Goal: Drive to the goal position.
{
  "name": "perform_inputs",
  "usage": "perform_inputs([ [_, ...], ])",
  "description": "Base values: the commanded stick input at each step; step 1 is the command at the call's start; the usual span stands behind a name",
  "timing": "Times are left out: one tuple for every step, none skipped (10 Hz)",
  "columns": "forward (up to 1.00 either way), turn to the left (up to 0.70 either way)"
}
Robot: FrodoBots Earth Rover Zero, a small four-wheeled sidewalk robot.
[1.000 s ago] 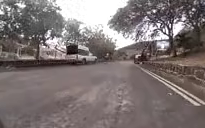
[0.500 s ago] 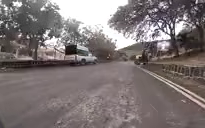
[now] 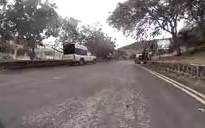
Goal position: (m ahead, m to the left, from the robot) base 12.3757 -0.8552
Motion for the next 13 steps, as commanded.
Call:
perform_inputs([
  [0.70, 0.00],
  [0.70, -0.10],
  [0.70, -0.22],
  [0.70, -0.27],
  [0.70, -0.27],
  [0.70, 0.00],
  [0.70, 0.00],
  [0.70, 0.00],
  [0.70, 0.00],
  [0.70, 0.00],
  [0.70, 0.00],
  [0.70, 0.00],
  [0.70, 0.00],
])
